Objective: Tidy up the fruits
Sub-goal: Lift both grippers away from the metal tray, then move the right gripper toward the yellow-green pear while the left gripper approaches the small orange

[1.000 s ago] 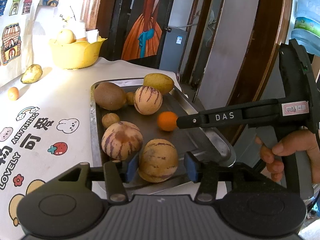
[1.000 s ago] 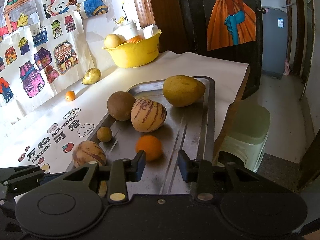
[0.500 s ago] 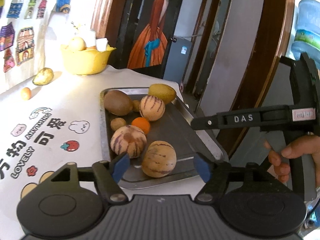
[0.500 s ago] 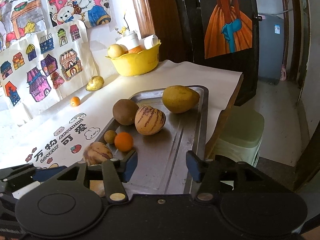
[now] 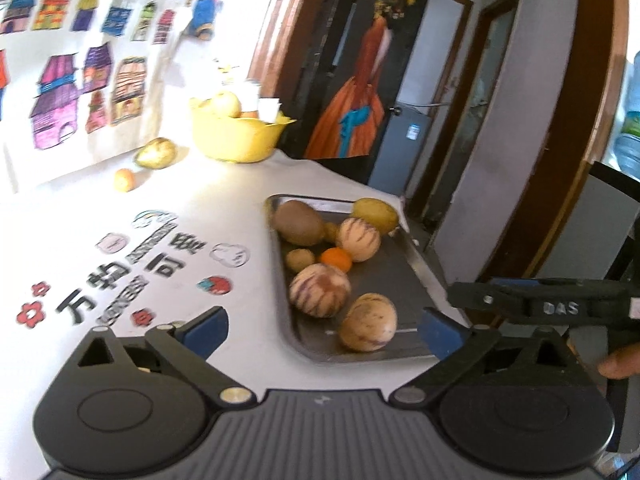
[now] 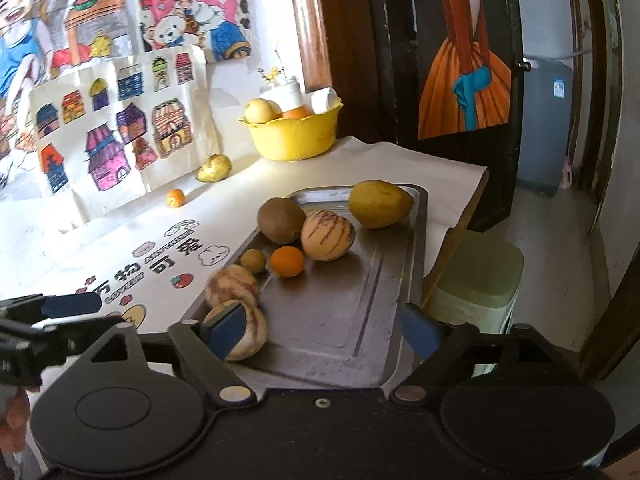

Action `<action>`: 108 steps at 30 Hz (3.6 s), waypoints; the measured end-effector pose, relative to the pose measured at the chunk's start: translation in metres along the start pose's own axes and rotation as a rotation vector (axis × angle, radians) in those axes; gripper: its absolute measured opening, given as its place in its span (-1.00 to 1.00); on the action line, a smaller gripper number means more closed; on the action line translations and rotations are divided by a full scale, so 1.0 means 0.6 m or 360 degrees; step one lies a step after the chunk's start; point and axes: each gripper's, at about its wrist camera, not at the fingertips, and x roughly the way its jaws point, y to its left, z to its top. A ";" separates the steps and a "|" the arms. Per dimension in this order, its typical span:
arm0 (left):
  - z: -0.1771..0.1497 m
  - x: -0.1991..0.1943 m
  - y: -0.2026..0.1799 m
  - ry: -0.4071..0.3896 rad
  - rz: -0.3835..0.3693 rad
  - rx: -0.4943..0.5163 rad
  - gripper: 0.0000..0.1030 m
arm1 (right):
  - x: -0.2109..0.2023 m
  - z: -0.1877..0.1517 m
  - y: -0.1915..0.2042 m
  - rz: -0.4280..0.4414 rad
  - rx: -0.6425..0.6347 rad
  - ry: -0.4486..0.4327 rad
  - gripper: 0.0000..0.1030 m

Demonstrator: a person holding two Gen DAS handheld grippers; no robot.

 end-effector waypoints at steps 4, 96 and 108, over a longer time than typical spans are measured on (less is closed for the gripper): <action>-0.011 -0.021 0.010 0.0005 0.0086 -0.0009 0.99 | -0.016 -0.016 0.019 0.0005 -0.0035 -0.0006 0.88; 0.198 0.222 0.306 -0.0012 0.0501 0.0188 0.99 | 0.570 0.378 0.287 0.0321 0.0160 0.0379 0.99; 0.208 0.291 0.330 0.0006 0.0547 0.0077 0.69 | 0.669 0.381 0.320 0.0288 -0.0024 0.0326 0.81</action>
